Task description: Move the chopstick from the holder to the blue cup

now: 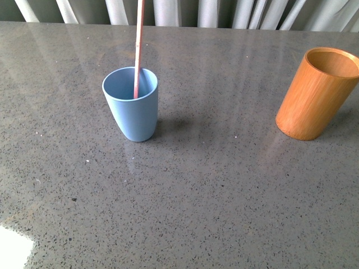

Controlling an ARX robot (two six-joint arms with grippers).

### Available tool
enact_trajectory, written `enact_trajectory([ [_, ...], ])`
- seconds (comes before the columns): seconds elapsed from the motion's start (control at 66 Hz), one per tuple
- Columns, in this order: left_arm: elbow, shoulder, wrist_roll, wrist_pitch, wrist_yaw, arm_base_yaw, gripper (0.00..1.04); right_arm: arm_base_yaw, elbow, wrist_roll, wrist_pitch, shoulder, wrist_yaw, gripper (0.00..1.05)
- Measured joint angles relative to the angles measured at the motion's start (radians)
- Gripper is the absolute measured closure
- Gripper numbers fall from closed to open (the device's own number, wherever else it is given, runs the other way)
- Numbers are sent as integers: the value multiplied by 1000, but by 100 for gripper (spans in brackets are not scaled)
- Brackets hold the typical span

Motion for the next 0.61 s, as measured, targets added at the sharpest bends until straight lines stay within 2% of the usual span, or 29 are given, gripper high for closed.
enact_trajectory([
  [0.106, 0, 0, 0, 0, 0, 0, 9, 0, 0, 0, -158, -127, 2, 103],
  [0.5, 0, 0, 0, 0, 0, 0, 9, 0, 0, -1, -174, -169, 0, 103],
  [0.606, 0, 0, 0, 0, 0, 0, 9, 0, 0, -1, -174, -169, 0, 86],
])
